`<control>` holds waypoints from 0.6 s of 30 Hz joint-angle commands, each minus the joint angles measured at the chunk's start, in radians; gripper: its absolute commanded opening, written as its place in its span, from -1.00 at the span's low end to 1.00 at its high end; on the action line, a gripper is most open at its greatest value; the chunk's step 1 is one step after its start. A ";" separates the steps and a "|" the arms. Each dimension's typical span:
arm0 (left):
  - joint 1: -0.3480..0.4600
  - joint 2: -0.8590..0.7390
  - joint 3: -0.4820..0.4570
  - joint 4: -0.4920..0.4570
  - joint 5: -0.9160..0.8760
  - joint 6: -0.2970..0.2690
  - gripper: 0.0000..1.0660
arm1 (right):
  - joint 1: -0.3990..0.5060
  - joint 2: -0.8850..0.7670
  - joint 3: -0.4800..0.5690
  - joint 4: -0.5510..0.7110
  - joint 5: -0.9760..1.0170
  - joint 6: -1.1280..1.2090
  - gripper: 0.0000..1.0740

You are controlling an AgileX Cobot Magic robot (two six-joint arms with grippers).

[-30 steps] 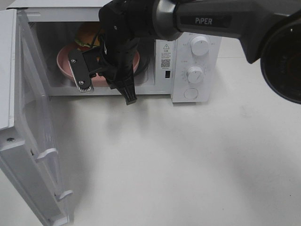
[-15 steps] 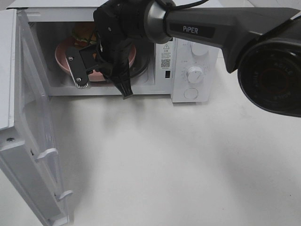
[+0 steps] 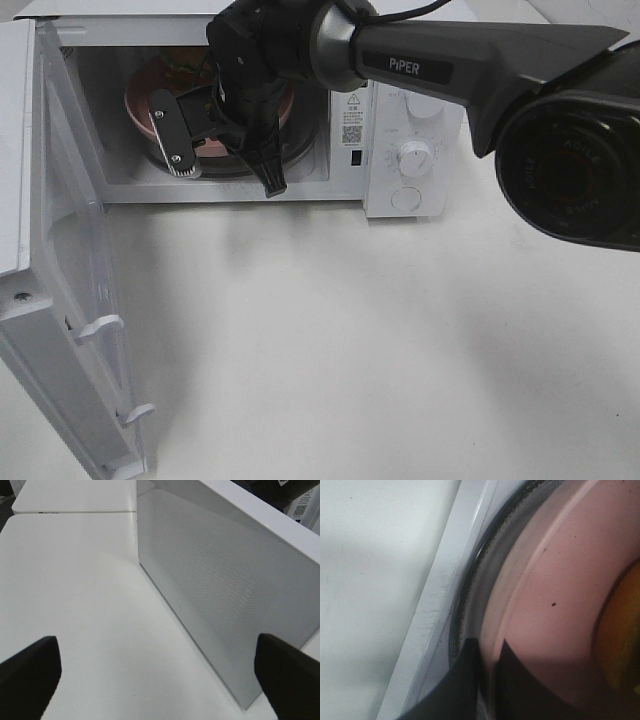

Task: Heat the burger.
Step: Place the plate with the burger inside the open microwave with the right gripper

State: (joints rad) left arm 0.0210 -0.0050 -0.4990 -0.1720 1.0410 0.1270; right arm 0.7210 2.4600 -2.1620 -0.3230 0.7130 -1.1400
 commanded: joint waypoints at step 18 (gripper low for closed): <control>-0.006 -0.025 0.004 0.001 -0.007 -0.004 0.88 | -0.009 0.024 -0.028 -0.044 -0.083 0.072 -0.79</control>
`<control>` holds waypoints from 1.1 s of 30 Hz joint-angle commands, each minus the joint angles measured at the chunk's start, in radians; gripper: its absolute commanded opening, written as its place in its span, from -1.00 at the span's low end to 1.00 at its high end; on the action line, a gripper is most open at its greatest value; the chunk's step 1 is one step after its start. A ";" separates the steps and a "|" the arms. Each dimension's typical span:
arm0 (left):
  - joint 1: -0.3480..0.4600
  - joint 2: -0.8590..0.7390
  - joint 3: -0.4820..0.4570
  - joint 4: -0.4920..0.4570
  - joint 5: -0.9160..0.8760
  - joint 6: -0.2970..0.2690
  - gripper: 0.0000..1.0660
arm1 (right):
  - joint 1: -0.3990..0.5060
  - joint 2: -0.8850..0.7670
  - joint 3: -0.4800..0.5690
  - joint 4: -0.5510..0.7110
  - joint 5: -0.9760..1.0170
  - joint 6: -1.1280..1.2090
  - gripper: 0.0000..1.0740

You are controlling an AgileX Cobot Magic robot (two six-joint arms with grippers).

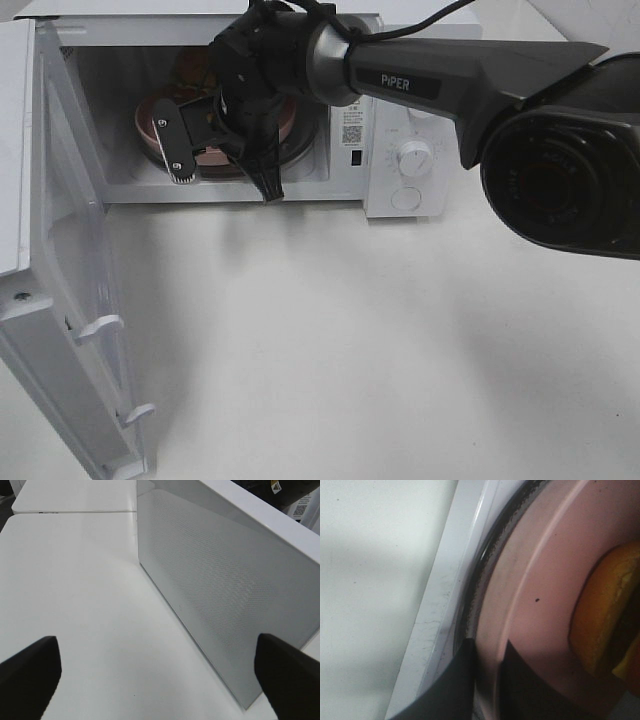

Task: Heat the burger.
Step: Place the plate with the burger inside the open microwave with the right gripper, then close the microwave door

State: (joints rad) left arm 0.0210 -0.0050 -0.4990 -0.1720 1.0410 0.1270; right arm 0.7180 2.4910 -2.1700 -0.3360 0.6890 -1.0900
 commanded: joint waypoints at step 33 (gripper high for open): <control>-0.006 -0.025 0.004 0.001 -0.007 -0.004 0.88 | -0.006 -0.067 0.098 -0.010 -0.113 0.040 0.23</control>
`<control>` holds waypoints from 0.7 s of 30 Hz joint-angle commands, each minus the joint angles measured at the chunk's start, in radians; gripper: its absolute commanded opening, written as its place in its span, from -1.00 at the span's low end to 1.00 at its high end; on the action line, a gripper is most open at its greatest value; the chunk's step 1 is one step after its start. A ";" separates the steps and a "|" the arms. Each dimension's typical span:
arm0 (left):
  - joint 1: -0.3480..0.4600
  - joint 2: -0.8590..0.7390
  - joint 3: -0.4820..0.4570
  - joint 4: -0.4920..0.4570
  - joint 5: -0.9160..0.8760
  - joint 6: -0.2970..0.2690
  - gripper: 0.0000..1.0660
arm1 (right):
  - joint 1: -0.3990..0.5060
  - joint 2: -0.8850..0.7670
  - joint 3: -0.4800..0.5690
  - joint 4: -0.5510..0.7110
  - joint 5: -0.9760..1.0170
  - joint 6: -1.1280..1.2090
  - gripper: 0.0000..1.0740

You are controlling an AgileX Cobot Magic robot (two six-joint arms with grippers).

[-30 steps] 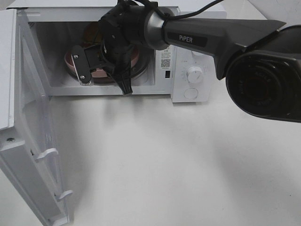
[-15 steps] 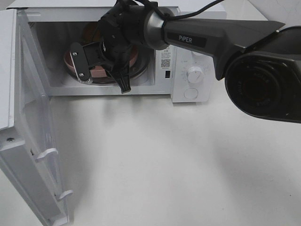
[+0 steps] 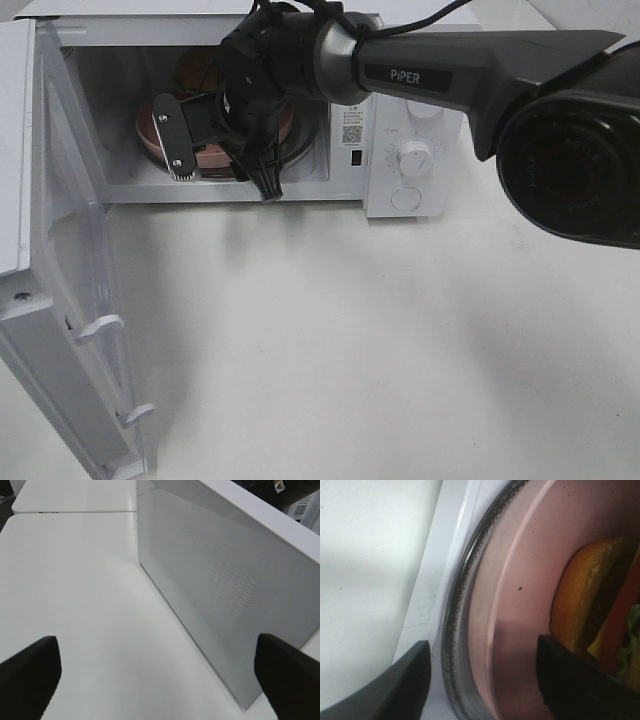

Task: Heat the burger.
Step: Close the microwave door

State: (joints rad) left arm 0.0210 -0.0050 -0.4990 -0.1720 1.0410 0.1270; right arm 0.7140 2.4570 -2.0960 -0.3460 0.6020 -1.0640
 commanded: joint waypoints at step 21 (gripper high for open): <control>-0.006 -0.025 0.004 -0.001 -0.007 -0.004 0.88 | 0.010 -0.176 0.274 -0.032 -0.173 0.056 0.43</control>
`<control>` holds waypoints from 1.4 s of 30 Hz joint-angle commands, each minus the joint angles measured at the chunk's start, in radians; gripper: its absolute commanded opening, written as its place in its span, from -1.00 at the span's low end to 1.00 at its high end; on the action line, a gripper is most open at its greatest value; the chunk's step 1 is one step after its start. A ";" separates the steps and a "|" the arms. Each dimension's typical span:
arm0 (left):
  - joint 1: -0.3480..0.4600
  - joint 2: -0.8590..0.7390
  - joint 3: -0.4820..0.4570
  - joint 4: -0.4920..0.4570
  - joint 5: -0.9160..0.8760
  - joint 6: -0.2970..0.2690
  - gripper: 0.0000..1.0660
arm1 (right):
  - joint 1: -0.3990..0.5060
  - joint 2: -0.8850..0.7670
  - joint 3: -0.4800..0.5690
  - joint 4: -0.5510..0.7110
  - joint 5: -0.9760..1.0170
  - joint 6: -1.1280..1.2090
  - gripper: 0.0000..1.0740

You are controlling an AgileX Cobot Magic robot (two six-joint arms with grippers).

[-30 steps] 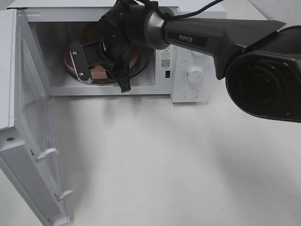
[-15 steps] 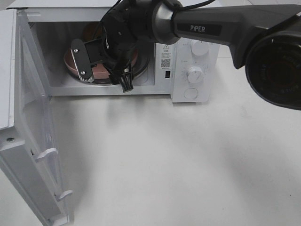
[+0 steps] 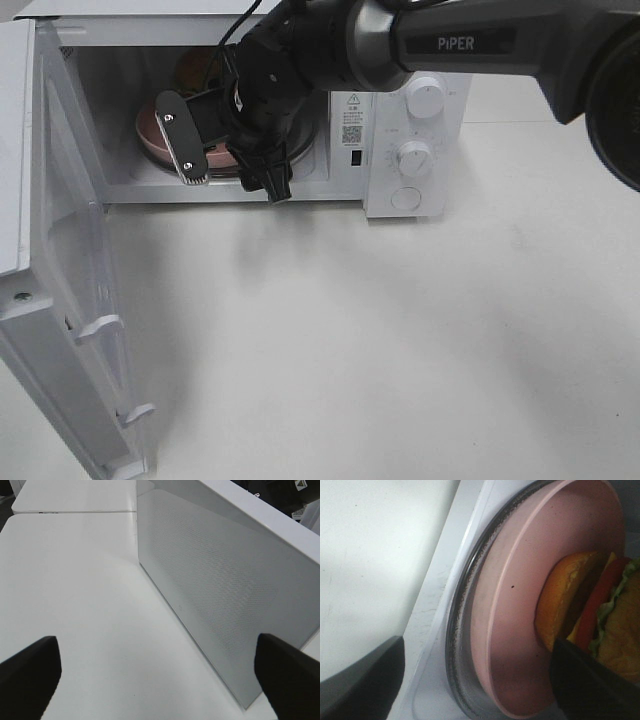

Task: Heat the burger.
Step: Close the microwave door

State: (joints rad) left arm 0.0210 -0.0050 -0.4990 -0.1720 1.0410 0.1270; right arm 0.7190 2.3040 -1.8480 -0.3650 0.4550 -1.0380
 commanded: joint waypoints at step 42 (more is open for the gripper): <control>-0.006 -0.025 0.004 0.001 -0.007 -0.004 0.88 | 0.039 -0.409 0.611 -0.027 -0.195 0.171 0.42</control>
State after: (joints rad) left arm 0.0210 -0.0050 -0.4990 -0.1720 1.0410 0.1270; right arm 0.7560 1.9090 -1.2430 -0.3930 0.2650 -0.8800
